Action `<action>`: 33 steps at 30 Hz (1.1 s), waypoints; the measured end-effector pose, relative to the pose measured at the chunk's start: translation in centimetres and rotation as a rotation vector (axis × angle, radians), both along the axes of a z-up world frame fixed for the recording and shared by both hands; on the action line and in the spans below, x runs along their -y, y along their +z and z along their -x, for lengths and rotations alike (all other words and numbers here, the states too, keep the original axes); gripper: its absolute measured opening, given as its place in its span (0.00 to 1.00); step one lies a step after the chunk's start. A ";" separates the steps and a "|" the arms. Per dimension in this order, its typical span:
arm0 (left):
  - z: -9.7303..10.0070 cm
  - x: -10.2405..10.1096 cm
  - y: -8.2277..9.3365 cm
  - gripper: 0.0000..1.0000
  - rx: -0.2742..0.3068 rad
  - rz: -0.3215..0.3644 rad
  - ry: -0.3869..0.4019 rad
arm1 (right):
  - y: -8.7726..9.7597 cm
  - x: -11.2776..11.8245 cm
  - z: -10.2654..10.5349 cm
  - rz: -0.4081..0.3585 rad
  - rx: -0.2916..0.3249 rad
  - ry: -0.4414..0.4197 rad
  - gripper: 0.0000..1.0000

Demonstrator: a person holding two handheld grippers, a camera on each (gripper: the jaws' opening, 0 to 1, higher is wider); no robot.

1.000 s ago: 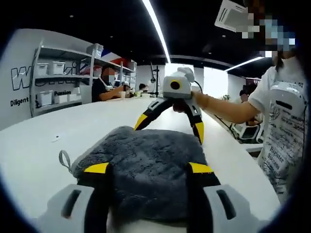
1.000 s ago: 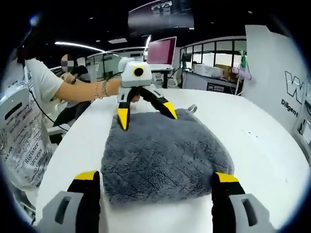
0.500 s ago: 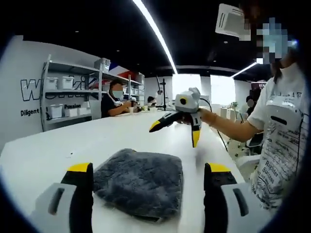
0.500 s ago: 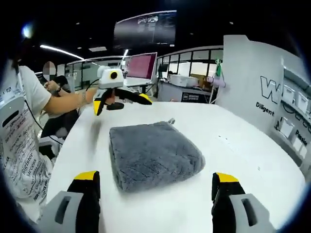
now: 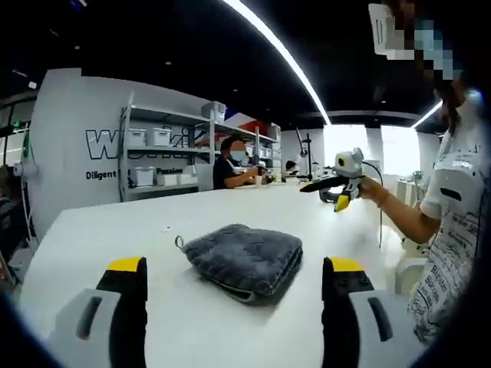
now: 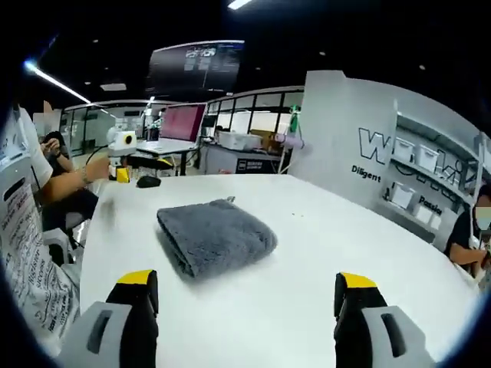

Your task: Fold the towel on the table until its edges align and the towel forms a compact rectangular stack.

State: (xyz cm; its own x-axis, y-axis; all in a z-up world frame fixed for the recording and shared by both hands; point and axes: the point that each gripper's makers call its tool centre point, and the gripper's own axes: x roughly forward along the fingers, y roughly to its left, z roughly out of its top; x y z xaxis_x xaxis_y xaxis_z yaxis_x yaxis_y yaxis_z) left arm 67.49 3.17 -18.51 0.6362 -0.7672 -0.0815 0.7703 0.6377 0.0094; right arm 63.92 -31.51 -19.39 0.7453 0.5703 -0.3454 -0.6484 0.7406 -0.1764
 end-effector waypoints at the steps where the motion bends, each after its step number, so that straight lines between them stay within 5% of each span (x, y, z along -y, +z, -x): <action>1: 0.2 -0.6 0.0 0.99 0.006 -0.002 0.031 | 0.0 0.2 0.2 -0.006 0.012 -0.021 1.00; 6: 1.6 -2.4 -0.9 0.99 -0.024 0.070 0.128 | -1.7 0.1 1.2 -0.008 0.027 -0.097 1.00; 13: 3.6 -3.1 -3.6 0.99 -0.045 0.061 0.179 | -5.5 0.0 3.3 -0.052 -0.019 -0.141 1.00; 18: 4.7 -3.6 -4.8 0.99 -0.071 0.074 0.206 | -6.5 -0.1 4.1 -0.068 -0.041 -0.142 1.00; 33: 4.5 -4.1 -3.6 0.98 -0.044 0.165 0.236 | -4.4 -0.6 2.8 -0.054 0.004 -0.143 0.99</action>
